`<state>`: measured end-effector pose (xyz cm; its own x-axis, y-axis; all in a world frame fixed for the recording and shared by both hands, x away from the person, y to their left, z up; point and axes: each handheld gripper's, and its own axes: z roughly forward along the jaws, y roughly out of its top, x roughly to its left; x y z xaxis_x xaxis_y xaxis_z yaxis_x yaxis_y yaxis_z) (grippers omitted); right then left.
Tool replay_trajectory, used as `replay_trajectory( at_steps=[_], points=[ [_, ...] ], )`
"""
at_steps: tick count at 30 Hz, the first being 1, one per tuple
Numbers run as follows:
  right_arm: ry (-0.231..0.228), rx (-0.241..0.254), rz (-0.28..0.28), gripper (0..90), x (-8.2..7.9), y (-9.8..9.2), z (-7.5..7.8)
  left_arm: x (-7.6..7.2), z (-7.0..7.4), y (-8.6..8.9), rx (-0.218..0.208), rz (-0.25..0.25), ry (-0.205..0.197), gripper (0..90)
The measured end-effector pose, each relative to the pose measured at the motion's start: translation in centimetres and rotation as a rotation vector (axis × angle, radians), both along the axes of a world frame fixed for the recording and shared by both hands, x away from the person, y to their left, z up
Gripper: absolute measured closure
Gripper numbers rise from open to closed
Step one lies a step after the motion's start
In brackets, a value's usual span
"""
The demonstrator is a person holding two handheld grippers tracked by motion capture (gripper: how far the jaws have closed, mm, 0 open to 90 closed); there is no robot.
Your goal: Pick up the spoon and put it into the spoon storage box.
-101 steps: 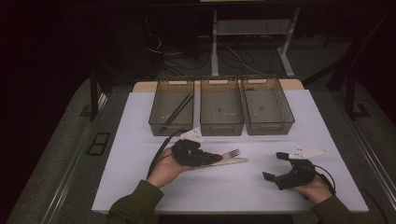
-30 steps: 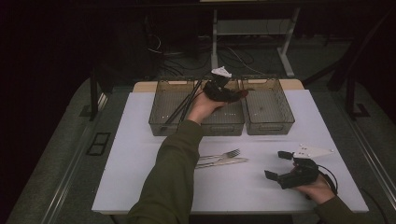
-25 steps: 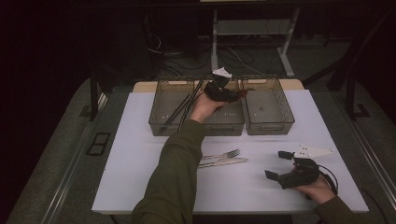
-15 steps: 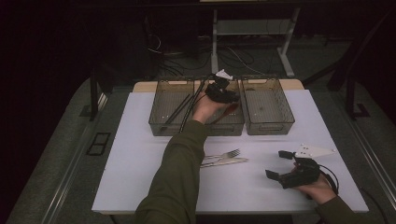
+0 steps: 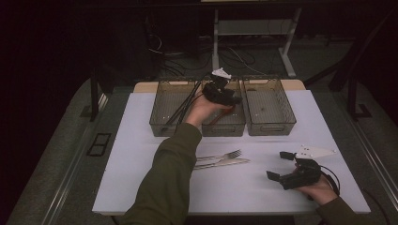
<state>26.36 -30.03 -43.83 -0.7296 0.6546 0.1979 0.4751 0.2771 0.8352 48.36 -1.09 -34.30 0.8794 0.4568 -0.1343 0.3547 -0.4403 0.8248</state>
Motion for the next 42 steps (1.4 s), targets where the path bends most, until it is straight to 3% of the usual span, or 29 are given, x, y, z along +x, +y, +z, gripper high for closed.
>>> replay_trajectory(
  at_steps=[8,16,29,39,42],
  points=[
    [0.004,-0.010,-0.004,0.1,0.0,0.1,0.0,-2.9,1.0,1.8,-0.004,-0.015,-0.010,37.4],
    [0.004,-0.016,-0.005,0.1,0.0,0.1,-0.1,-6.0,0.9,3.5,0.003,-0.045,-0.028,32.6],
    [0.005,-0.017,-0.008,0.1,0.1,0.2,-0.2,-10.5,-0.8,8.3,0.021,-0.038,-0.062,31.8],
    [0.008,-0.019,-0.013,0.1,0.1,0.2,-0.2,-13.2,-2.7,11.9,0.000,0.002,-0.056,33.3],
    [0.004,-0.019,-0.014,0.1,0.1,0.2,-0.2,-13.9,-3.4,12.8,0.013,0.006,-0.051,35.5]
  ],
)
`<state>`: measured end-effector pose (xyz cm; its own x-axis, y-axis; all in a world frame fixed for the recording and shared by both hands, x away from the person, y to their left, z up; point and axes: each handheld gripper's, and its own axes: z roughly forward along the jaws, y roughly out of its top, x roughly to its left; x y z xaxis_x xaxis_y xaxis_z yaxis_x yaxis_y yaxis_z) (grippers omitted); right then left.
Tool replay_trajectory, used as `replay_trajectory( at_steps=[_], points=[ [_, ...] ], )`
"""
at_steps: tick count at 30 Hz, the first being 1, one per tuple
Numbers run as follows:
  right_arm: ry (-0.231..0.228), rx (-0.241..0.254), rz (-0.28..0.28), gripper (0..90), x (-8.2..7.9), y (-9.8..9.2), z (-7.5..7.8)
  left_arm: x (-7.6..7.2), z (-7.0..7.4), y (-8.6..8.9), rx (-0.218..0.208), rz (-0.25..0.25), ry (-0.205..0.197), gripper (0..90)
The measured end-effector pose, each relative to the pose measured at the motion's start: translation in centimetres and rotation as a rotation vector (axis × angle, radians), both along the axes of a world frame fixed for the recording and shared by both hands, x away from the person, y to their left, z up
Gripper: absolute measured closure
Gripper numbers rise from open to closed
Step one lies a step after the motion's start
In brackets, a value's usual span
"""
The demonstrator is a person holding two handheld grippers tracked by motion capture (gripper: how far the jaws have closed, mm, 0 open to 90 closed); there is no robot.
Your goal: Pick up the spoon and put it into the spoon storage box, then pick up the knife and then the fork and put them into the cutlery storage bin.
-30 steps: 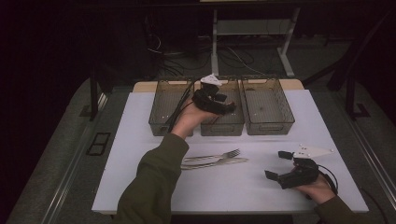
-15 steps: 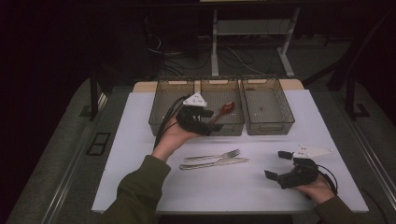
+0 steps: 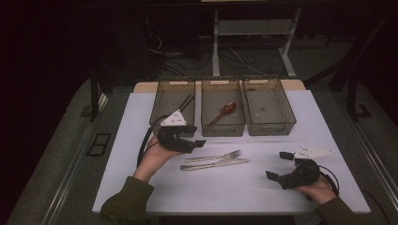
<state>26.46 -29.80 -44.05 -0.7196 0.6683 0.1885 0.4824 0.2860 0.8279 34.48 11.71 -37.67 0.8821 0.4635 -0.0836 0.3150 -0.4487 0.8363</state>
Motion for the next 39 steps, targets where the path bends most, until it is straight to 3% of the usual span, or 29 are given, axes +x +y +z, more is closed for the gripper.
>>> replay_trajectory(
  at_steps=[9,14,18,21,25,30,39],
  points=[
    [-0.001,0.002,0.003,0.1,0.0,0.0,0.1,-2.1,-2.1,1.7,0.024,0.004,0.029,43.7],
    [-0.001,0.003,0.006,0.1,0.1,0.1,0.1,-2.8,-3.1,2.0,0.046,-0.017,0.025,50.2],
    [-0.001,0.002,0.009,0.1,0.1,0.2,0.0,-2.9,-4.0,1.9,0.078,-0.037,0.020,64.7],
    [0.000,0.001,0.008,0.1,0.2,0.2,0.0,-2.6,-4.6,1.7,0.094,-0.053,0.054,75.0],
    [0.000,-0.002,0.009,0.1,0.1,0.2,0.1,-2.3,-5.7,1.3,0.154,-0.071,0.092,85.7],
    [-0.002,-0.003,0.014,0.1,0.1,0.3,0.0,-2.1,-6.4,0.8,0.201,-0.083,0.100,88.5],
    [-0.003,-0.003,0.015,0.1,0.1,0.3,0.0,-1.7,-6.9,0.6,0.212,-0.078,0.101,88.8]
  ],
)
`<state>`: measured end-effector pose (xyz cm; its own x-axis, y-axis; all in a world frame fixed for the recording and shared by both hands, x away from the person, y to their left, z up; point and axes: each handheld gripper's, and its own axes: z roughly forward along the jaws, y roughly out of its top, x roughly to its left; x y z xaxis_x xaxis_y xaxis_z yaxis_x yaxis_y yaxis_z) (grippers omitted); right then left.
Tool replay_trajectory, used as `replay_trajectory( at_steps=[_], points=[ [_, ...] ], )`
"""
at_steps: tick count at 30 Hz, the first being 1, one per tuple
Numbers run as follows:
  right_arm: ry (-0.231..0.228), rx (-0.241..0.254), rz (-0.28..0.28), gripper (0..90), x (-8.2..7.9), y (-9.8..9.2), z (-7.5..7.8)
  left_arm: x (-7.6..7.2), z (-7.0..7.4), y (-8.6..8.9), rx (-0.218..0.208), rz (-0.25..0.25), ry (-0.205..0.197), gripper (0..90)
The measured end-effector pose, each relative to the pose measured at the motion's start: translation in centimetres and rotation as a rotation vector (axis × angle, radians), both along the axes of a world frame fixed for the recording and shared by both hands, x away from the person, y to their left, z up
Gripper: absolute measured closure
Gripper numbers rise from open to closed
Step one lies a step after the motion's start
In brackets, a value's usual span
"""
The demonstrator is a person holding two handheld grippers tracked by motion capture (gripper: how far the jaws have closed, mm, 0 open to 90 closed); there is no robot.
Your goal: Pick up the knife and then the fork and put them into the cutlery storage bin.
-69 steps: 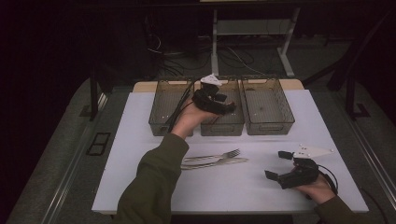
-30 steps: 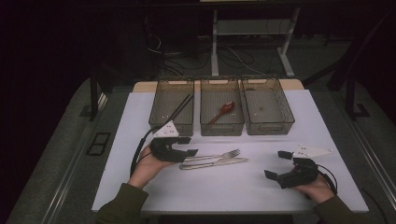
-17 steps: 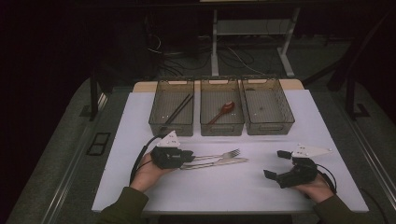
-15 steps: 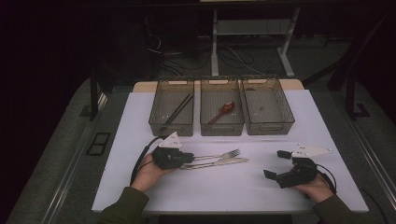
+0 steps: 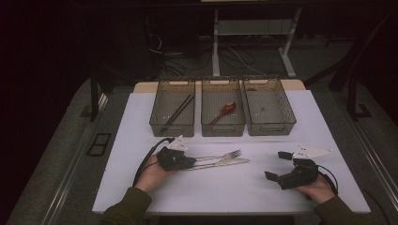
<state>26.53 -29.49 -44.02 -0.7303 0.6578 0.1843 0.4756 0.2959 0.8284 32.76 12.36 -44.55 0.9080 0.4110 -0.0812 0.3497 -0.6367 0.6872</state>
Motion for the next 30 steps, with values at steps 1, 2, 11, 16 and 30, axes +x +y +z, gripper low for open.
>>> replay_trajectory(
  at_steps=[1,2,11,16,30],
  points=[
    [0.000,0.000,0.000,0.1,0.0,0.0,0.0,0.0,0.0,0.0,0.001,0.000,0.001,88.9],
    [0.000,-0.001,-0.001,0.1,0.0,0.0,0.0,0.1,-0.1,-0.1,0.011,-0.002,-0.005,88.9],
    [0.001,0.000,0.000,0.1,0.0,0.0,0.0,0.0,-0.1,-0.1,0.006,-0.020,0.021,89.0],
    [0.000,-0.002,-0.001,0.1,0.0,-0.1,0.0,-0.5,0.0,-0.5,0.010,-0.057,0.040,89.0],
    [-0.005,0.002,-0.001,0.2,0.0,-0.1,0.1,-1.7,0.4,-1.5,0.041,-0.104,0.083,88.5]
  ],
)
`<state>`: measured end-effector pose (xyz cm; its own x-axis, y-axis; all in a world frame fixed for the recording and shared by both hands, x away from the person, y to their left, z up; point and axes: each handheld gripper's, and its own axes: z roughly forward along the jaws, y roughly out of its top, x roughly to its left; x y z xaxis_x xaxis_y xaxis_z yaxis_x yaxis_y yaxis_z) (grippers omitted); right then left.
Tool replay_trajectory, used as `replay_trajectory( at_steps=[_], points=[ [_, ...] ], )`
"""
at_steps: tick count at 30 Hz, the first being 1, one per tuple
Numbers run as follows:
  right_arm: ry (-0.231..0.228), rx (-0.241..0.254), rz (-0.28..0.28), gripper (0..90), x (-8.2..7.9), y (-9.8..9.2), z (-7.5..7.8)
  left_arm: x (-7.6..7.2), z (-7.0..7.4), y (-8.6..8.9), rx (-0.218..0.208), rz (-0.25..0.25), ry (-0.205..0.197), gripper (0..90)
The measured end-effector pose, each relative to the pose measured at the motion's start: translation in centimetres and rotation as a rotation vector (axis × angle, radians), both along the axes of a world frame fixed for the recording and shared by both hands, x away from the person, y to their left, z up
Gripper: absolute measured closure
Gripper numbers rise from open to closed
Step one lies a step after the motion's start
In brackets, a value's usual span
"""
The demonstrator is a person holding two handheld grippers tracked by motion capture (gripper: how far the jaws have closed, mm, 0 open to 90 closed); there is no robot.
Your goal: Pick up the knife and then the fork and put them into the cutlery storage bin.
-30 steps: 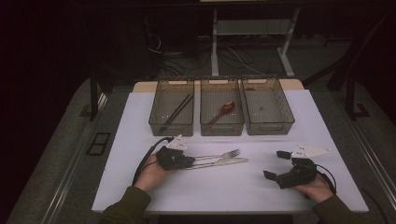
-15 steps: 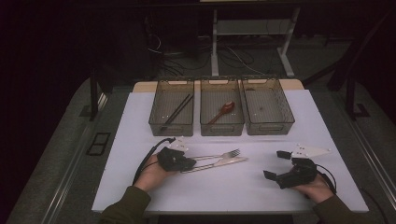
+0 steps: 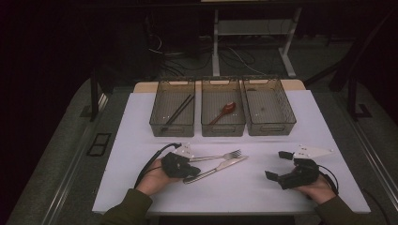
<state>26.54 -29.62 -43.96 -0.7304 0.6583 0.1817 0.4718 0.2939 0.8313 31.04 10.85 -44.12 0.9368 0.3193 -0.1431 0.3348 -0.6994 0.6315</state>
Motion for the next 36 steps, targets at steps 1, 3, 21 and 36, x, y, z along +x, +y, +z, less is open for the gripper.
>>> replay_trajectory(
  at_steps=[1,3,21,36],
  points=[
    [0.001,0.000,0.000,0.1,0.0,0.0,0.0,0.0,0.1,0.0,0.006,0.006,-0.014,86.4],
    [0.001,-0.001,0.000,0.1,0.0,0.0,0.0,-0.1,0.3,-0.2,0.005,0.032,-0.021,82.3],
    [-0.001,-0.006,0.000,0.1,0.0,0.0,0.0,-2.4,0.2,-2.7,-0.083,0.195,-0.079,64.6],
    [0.000,-0.006,-0.001,0.1,0.0,0.1,0.0,-2.7,-0.7,-3.9,-0.045,0.171,-0.110,73.6]
  ],
)
